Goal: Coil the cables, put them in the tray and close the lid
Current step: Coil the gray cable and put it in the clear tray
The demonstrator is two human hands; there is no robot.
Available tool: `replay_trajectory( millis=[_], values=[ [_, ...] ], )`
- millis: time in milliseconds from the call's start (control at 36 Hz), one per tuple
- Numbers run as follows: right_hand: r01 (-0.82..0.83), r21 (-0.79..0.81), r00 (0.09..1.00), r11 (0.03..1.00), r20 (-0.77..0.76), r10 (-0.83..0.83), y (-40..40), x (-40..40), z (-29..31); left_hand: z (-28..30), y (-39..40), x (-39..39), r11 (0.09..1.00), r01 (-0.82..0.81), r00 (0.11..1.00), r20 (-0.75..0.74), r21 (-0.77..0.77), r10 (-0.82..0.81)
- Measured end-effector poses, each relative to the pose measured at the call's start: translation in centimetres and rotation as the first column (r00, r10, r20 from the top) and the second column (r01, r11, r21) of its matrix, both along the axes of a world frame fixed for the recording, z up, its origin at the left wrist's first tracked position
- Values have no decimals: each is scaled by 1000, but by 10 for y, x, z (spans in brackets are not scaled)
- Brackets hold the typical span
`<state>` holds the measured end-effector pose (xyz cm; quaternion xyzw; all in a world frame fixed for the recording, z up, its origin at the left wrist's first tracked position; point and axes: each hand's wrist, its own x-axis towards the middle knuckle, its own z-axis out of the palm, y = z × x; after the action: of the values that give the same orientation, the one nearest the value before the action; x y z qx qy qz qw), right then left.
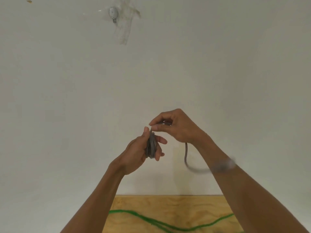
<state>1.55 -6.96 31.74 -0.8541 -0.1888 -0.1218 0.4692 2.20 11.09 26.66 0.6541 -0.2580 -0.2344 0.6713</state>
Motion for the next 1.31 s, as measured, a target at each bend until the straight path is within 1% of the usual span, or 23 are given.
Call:
replay_trajectory(
  millis=[83,139,222,278,306,333,417,444,500,611,722,778,861,944,1000,1028,1056,1083,1139,1167,1222,1250,1306],
  values=[
    [-27,229,996,973,-81,47,0,7,-21,5,-4,-8,985,67,993,-81,-159,-81],
    [-56,358,985,932,-131,109,3,6,-39,8,-4,-13,968,107,985,-111,-226,-135],
    [-108,463,963,880,-171,208,10,-3,-58,5,-1,-17,928,137,963,-172,-347,-207],
    [-176,564,934,807,-164,318,17,-15,-66,4,0,-19,899,130,944,-224,-419,-241],
    [-185,605,927,775,-155,342,21,-20,-69,5,1,-21,881,120,935,-246,-458,-255],
    [-175,619,927,765,-158,340,25,-26,-72,5,1,-23,854,102,926,-266,-511,-269],
    [-80,579,944,812,-217,247,34,-33,-85,9,0,-24,735,-23,891,-347,-677,-292],
    [-46,575,945,817,-240,222,37,-35,-88,11,-1,-23,730,-48,897,-352,-682,-269],
    [-21,567,939,823,-271,210,44,-42,-91,15,-2,-19,786,-56,933,-312,-616,-178],
    [-28,468,944,883,-279,178,47,-58,-94,26,9,-1,891,-114,982,-183,-440,36],
    [12,341,941,940,-321,104,37,-70,-88,27,17,6,961,-107,994,-41,-256,100],
    [4,250,928,968,-361,89,35,-74,-80,22,15,7,974,-136,989,34,-179,145],
    [-19,75,906,997,-421,49,34,-80,-68,16,16,10,980,-199,956,222,3,194],
    [-25,-164,918,986,-394,-42,27,-81,-52,11,18,8,942,-258,909,383,216,162],
    [-41,-355,929,934,-357,-95,24,-78,-40,7,15,2,895,-290,865,493,338,94],
    [-54,-461,934,886,-337,-119,25,-78,-35,3,14,-1,871,-309,841,538,382,62],
    [-58,-582,944,811,-297,-145,27,-77,-30,0,12,-2,853,-323,821,570,410,37],
    [-46,-701,961,712,-226,-161,30,-77,-25,-4,11,-2,847,-321,810,587,424,13],
    [24,-853,989,521,-56,-137,35,-76,-19,-13,8,-2,848,-295,797,602,441,-35],
    [55,-885,994,462,3,-113,36,-76,-16,-16,7,-4,846,-280,796,602,453,-59],
    [82,-918,996,388,68,-49,36,-73,-9,-17,5,-8,841,-277,802,594,465,-64],
    [83,-927,996,366,81,-21,34,-69,-5,-17,6,-10,843,-278,812,582,460,-50],
    [93,-927,994,363,106,18,27,-60,3,-18,10,-10,860,-257,851,525,441,-15]
  ],
)
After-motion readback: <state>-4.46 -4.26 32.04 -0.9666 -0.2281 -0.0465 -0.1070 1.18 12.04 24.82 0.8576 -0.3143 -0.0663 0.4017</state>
